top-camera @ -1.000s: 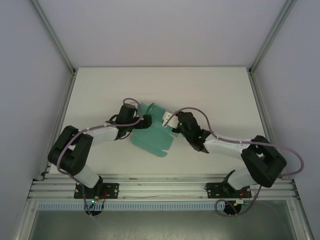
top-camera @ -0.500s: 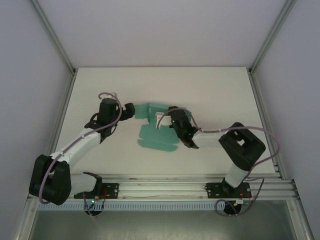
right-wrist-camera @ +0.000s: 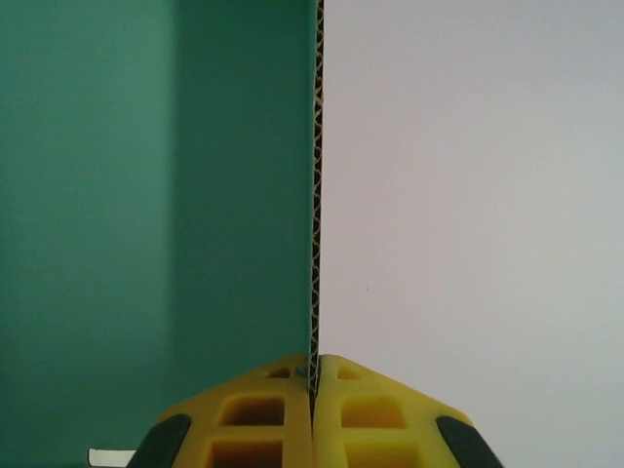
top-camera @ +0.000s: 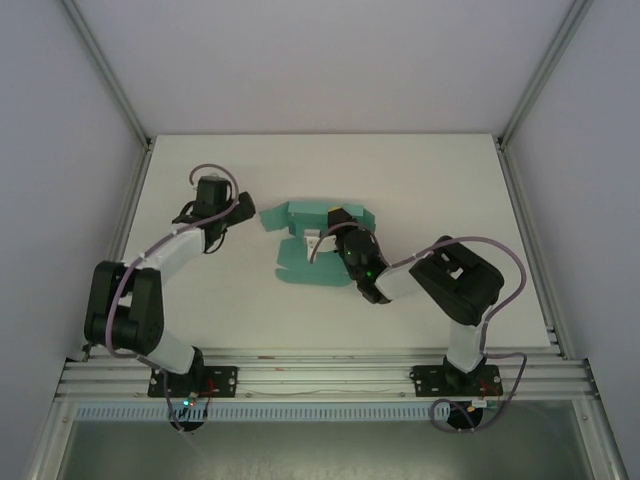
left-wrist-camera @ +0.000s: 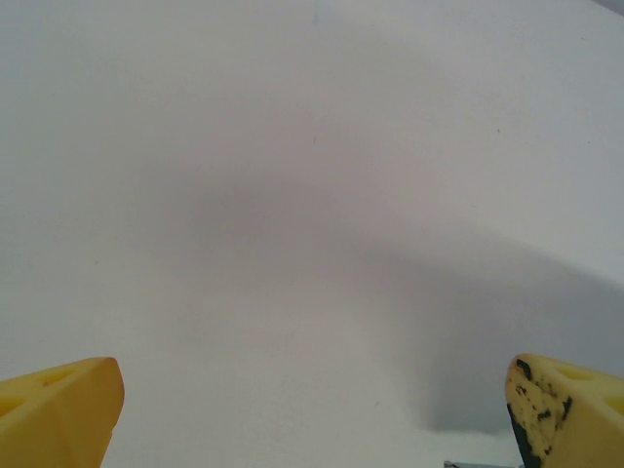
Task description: Assemble paper box
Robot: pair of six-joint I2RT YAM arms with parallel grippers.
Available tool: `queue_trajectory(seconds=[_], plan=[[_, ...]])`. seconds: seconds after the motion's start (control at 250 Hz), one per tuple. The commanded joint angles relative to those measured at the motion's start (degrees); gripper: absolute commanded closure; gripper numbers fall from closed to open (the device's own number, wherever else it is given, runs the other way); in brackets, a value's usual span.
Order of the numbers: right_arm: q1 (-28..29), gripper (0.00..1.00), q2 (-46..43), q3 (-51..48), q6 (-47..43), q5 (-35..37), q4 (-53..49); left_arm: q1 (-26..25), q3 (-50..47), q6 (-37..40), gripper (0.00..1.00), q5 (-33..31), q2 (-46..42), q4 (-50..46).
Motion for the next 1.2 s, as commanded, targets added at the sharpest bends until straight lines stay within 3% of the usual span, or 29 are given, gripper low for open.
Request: queue_trajectory(seconds=[0.0,0.18,0.404,0.835,1.195], plan=[[0.5,1.00,0.8,-0.9,0.0,-0.2,3.6,0.5,4.6,4.6,0.00,4.1,3.8,1.0],[0.6,1.00,0.6,-1.0,2.4,0.5,1.5,0.2,5.3,7.5,0.07,16.1,7.3,4.0],[0.3,1.00,2.2,-0.5,2.9,2.2,1.1,-1.8,-1.1,8.7,0.16,24.9,5.0,11.0],[-0.4,1.00,3.3,-2.7,5.0,4.7,2.7,-8.7,-8.5,11.5,0.25,21.4,3.9,17.9],[-0.4,1.00,2.3,-2.0,7.0,4.1,-2.9,-11.6,-11.9,14.7,0.29,19.2,5.9,27.9]])
